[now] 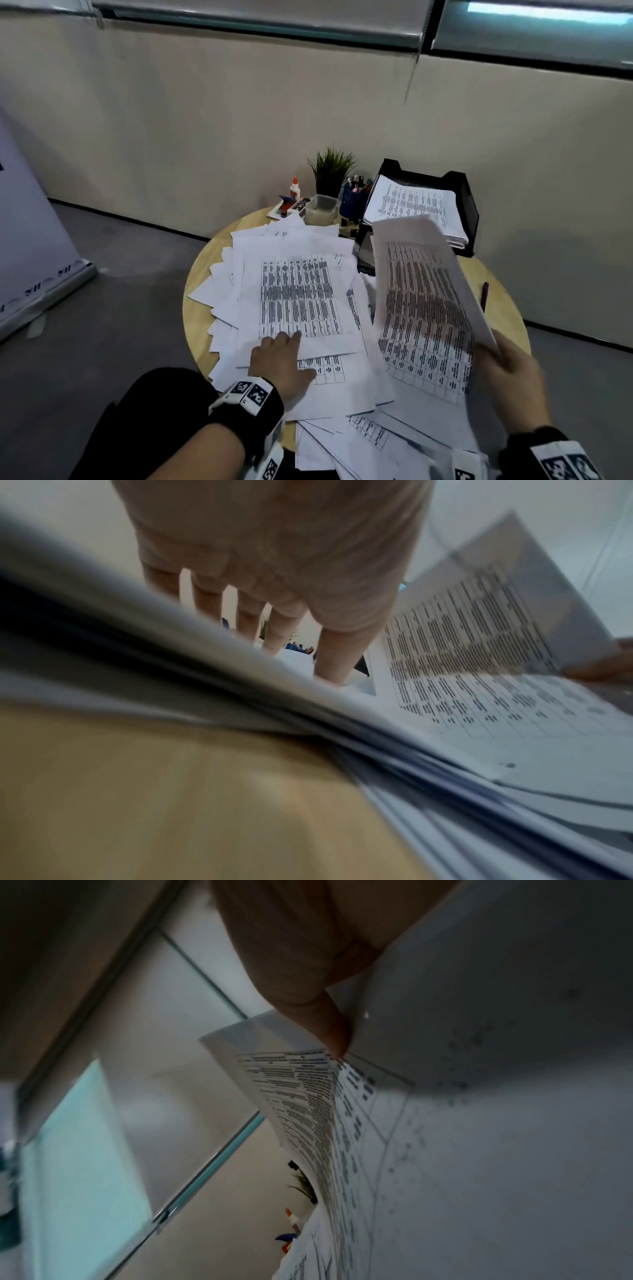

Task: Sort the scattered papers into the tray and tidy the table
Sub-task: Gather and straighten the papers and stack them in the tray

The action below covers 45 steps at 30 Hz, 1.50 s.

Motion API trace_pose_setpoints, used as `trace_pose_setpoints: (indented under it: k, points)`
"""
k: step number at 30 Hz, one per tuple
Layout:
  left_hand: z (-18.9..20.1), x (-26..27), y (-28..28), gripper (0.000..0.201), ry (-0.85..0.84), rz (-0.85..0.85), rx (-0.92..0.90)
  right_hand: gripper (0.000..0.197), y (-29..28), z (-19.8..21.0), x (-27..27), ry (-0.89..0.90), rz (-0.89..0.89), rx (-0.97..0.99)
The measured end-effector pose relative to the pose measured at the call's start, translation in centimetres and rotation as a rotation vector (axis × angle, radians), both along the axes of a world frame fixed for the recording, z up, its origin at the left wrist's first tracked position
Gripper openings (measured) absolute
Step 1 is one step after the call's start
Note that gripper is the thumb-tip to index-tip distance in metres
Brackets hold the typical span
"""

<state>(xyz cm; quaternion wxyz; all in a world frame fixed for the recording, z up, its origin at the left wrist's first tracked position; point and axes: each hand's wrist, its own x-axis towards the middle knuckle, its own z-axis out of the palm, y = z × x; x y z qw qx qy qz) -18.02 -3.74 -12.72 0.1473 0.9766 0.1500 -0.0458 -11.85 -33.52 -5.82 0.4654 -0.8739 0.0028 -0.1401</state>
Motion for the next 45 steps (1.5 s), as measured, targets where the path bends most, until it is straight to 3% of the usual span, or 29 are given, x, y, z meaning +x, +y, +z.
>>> trace_pose_setpoints:
  k: [3, 7, 10, 14, 19, 22, 24, 26, 29, 31, 33, 35, 39, 45]
  points:
    - [0.1, 0.3, -0.2, 0.065, -0.067, 0.079, -0.065, 0.026, 0.6, 2.2, -0.1, -0.105, 0.032, -0.039]
    - [0.1, 0.4, 1.1, 0.093, 0.093, 0.208, -0.186, 0.035, 0.8, 4.9, 0.3, -0.190, 0.079, 0.050]
    - [0.3, 0.4, 1.3, 0.091, 0.238, 0.123, -0.148, 0.026, 0.4, 7.1, 0.6, -0.236, 0.129, 0.129]
    - [0.5, 0.0, 0.3, 0.077, 0.280, 0.006, -0.124, 0.033, 0.1, 9.3, 1.2, -0.305, 0.157, 0.150]
    - [0.7, -0.6, -0.1, 0.040, 0.055, -0.047, -0.071, 0.010, 0.5, 10.1, 1.2, -0.279, 0.156, 0.273]
    - [0.0, 0.0, 1.1, 0.049, -0.011, 0.066, -0.116, 0.014, 0.9, 9.9, 1.2, -0.245, 0.146, 0.354]
    - [-0.6, 0.5, 2.1, 0.067, 0.037, 0.168, -0.140, 0.020, 1.1, 9.6, 1.2, -0.217, 0.144, 0.469]
    - [-0.8, 0.8, 2.6, 0.080, 0.094, 0.249, -0.164, 0.014, 1.3, 8.7, 1.0, -0.139, 0.187, 0.553]
    - [-1.0, 1.0, 2.8, 0.089, 0.108, 0.261, -0.153, 0.019, 2.0, 6.1, 0.6, 0.023, 0.247, 0.666]
    - [-1.0, 0.8, 3.0, 0.086, 0.127, 0.231, -0.137, 0.025, 2.2, 3.5, 0.5, 0.138, 0.248, 0.722]
    - [-0.8, 0.8, 3.3, 0.071, 0.088, 0.227, -0.166, 0.029, 2.4, 0.7, 0.3, 0.255, 0.213, 0.768]
    - [-0.5, 0.7, 3.9, 0.059, 0.018, 0.318, -0.198, 0.030, 2.4, -1.9, 0.3, 0.361, 0.162, 0.766]
    - [-0.1, 0.9, 4.8, 0.066, 0.019, 0.518, -0.206, 0.032, 2.4, -4.7, 0.5, 0.469, 0.070, 0.719]
    - [-0.2, 1.3, 5.1, 0.077, 0.015, 0.523, -0.240, 0.032, 2.1, -5.5, 1.1, 0.520, 0.056, 0.654]
